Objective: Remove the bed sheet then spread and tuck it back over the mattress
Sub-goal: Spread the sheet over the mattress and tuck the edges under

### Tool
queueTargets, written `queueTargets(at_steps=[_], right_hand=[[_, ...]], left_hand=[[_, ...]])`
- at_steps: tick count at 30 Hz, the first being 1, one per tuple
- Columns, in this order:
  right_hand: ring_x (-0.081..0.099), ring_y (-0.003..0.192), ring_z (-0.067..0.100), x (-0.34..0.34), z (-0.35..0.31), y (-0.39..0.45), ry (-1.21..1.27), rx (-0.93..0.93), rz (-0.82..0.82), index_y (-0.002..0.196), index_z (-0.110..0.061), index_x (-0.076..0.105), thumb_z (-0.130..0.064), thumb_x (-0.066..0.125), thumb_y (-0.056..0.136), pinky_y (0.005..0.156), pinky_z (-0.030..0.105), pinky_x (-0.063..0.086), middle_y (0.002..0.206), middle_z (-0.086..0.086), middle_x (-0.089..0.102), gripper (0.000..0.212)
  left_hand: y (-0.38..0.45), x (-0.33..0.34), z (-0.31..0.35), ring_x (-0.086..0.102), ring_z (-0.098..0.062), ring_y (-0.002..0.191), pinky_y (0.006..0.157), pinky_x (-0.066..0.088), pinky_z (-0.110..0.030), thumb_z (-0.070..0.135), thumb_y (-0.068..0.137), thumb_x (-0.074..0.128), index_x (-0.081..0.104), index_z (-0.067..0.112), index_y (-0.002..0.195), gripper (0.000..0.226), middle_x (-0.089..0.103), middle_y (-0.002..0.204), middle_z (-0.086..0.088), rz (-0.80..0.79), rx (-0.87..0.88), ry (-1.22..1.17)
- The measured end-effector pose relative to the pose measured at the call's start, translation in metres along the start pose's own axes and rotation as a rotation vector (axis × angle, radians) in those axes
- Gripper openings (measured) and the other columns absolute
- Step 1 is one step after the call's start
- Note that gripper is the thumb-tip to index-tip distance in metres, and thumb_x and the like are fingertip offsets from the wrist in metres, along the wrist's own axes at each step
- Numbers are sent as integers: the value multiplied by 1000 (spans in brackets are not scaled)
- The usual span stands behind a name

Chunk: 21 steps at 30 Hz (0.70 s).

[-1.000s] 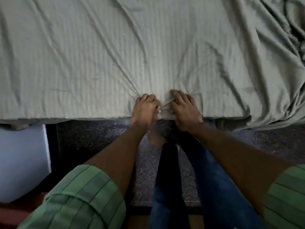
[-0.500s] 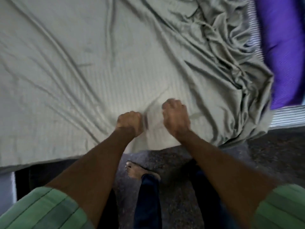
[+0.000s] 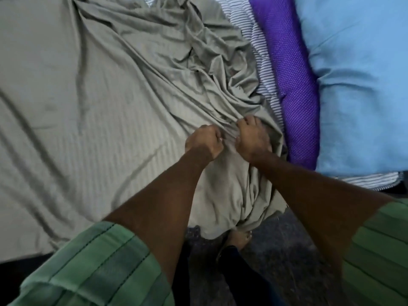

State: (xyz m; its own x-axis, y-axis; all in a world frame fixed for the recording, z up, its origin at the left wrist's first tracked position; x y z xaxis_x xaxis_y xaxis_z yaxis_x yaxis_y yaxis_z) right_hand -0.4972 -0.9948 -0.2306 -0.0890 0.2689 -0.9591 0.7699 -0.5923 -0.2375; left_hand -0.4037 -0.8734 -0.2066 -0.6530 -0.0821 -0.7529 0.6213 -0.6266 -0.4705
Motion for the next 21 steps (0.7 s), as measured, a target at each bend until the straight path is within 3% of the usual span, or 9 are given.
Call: queueTargets(at_steps=[3,6,8,11,13,16,19,21], right_hand=[[46,127,34,-16,5,32,-31,-24,60,136,-19,46,-21,68,85,102,46,45,142,11,43,56],[49,128,35,-23,-3,75,36,-94,6,149,-30,31,-15,71,85,98,51,49,146,10,37,77],[55,123,40,-29,-17,105,50,-137,-49,156,-35,18,-20,71,88,93,52,52,144,14,39,87],[59,121,44,-30,-39,159,75,-151,-140,159,-35,8,-38,64,96,95,53,49,142,21,48,84],[59,123,42,-30,-53,186,93,-146,-141,159,-27,19,-51,50,101,100,51,46,137,24,57,69],[59,125,40,-22,-62,218,109,-98,-146,140,-14,45,-59,34,104,101,49,45,134,22,62,59],[59,126,39,-13,-59,233,44,-61,-170,139,-10,41,-50,51,99,98,48,47,137,19,59,57],[60,125,39,-9,-56,241,-5,-79,-179,141,-9,40,-40,58,96,97,49,49,136,20,60,57]], left_hand=[[16,5,4,62,-28,118,96,49,-34,30,91,59,68,27,115,26,65,125,-4,19,-33,43],[34,3,9,62,-30,118,97,52,-37,29,93,59,68,24,120,29,64,126,-8,60,-30,49],[49,-1,9,63,-32,117,96,53,-41,31,93,58,66,23,121,30,63,125,-9,93,-55,44],[90,-23,-1,63,-33,116,94,51,-41,33,96,54,62,21,121,29,64,124,-10,202,-165,-41],[117,-44,-4,62,-34,118,94,49,-40,34,98,52,58,16,125,33,65,123,-13,253,-205,-130],[156,-66,-7,62,-35,118,93,48,-41,37,98,51,52,17,129,37,66,123,-13,294,-190,-94],[185,-67,-14,63,-36,119,92,48,-43,39,93,59,36,14,140,58,64,126,-15,220,-238,40],[202,-62,-16,62,-35,123,95,47,-41,46,97,55,35,13,142,59,63,130,-14,167,-261,167]])
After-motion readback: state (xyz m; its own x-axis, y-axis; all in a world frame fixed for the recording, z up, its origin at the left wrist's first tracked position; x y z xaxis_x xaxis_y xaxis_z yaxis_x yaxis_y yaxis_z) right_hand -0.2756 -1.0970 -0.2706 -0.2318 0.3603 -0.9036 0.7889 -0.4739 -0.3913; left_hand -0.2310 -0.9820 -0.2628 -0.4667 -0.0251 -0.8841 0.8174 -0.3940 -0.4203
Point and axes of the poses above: each hand's wrist, its own y-axis towards the middle knuckle, its own x-axis out of the palm, z = x × y, the point moved 7 cm from there along y, towards the middle knuckle
